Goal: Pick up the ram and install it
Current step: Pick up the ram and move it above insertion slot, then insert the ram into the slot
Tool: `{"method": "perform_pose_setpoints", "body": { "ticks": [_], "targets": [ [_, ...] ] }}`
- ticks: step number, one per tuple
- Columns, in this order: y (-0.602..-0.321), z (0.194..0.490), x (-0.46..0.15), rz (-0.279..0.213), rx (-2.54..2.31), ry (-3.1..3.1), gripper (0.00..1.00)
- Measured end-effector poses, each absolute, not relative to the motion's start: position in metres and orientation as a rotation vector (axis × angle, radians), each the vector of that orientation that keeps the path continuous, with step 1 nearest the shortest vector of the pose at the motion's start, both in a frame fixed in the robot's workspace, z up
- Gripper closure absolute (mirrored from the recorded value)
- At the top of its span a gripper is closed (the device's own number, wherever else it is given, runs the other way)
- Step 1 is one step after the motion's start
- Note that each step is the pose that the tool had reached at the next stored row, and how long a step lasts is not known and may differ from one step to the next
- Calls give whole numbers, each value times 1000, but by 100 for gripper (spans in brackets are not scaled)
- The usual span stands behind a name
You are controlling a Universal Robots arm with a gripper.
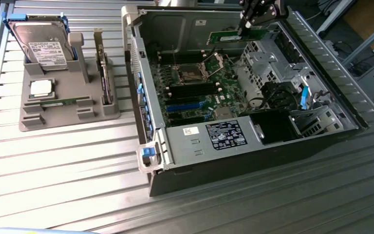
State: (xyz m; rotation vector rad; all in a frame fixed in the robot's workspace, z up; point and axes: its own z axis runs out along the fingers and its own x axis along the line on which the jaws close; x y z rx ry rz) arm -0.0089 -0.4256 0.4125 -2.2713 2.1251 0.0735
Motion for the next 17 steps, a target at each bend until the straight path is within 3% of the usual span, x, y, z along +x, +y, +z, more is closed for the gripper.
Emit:
{"method": "perform_pose_setpoints", "body": {
  "ticks": [17],
  "targets": [
    [-426, 391, -12, 73, -2227, 2170, 87]
  ]
}}
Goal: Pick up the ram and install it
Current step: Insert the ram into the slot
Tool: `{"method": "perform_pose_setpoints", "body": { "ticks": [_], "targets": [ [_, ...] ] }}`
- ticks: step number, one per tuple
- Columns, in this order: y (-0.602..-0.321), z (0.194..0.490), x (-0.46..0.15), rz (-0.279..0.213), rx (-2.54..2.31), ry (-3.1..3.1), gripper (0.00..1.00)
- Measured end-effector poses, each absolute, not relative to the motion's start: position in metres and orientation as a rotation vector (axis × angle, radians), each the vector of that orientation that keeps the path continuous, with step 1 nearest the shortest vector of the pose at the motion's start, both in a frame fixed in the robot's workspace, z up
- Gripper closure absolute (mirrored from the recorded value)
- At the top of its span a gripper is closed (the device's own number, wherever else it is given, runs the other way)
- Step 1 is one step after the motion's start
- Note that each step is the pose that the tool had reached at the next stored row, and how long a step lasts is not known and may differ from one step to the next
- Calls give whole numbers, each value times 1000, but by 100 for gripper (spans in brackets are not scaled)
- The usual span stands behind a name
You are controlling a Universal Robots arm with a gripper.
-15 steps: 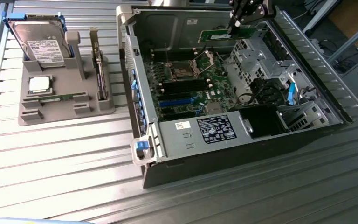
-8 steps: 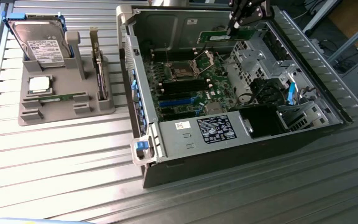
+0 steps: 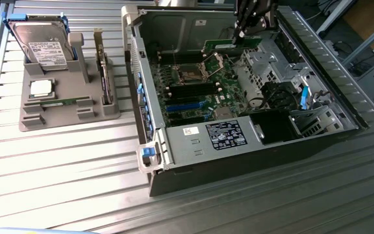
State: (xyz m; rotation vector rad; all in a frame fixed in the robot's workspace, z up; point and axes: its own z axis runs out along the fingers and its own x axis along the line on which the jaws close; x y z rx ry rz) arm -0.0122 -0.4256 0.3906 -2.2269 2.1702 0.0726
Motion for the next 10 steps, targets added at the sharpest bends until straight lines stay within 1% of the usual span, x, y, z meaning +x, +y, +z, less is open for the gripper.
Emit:
{"method": "perform_pose_setpoints", "body": {
  "ticks": [10],
  "targets": [
    [-419, 373, -21, 72, -2206, 2191, 87]
  ]
}}
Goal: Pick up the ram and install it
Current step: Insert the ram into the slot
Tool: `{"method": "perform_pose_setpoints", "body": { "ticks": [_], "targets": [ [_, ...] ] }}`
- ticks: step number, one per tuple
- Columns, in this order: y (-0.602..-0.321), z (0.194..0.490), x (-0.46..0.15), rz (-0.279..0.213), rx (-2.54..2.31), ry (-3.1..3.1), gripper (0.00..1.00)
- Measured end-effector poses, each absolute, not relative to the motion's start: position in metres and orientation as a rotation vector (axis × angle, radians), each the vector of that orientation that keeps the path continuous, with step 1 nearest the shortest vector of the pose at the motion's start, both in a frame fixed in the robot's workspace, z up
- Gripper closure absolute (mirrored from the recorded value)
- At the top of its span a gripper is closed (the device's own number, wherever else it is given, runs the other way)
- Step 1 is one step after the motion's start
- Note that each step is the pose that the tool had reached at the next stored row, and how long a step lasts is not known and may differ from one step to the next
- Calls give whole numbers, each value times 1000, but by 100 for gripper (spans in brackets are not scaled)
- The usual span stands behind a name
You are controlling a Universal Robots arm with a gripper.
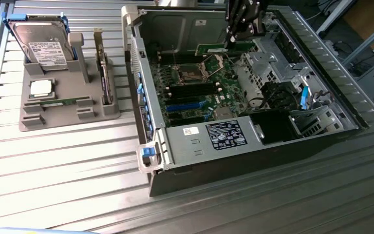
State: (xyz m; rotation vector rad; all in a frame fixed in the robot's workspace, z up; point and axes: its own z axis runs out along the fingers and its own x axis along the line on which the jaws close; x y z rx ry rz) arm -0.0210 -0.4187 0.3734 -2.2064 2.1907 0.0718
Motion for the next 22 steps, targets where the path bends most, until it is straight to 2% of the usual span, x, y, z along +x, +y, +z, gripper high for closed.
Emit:
{"method": "perform_pose_setpoints", "body": {
  "ticks": [22],
  "targets": [
    [-418, 323, -41, 71, -2185, 2212, 87]
  ]
}}
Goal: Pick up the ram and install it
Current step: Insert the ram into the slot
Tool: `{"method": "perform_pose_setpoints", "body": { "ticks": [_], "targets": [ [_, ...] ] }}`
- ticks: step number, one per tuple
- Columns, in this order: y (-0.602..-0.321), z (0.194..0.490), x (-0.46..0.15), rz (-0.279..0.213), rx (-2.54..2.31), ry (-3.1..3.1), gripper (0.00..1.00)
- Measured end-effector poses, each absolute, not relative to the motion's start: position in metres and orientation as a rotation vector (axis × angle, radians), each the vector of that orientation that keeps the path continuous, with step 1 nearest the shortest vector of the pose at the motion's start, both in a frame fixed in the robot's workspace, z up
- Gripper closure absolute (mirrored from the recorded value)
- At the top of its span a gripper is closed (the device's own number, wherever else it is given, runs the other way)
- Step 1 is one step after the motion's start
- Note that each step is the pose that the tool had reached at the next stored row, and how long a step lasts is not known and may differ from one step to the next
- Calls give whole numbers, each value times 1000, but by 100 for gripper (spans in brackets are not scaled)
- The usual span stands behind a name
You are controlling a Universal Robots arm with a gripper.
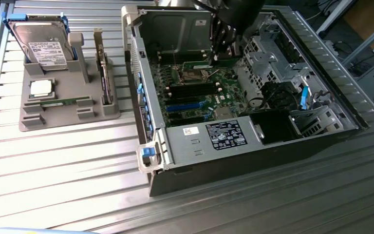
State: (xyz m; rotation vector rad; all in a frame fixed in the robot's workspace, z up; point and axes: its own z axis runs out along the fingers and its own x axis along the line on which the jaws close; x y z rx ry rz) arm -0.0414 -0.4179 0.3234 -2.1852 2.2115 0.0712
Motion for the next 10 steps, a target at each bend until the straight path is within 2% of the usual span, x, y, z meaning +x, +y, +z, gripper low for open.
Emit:
{"method": "perform_pose_setpoints", "body": {
  "ticks": [10],
  "targets": [
    [-423, 303, -43, 71, -2187, 2209, 87]
  ]
}}
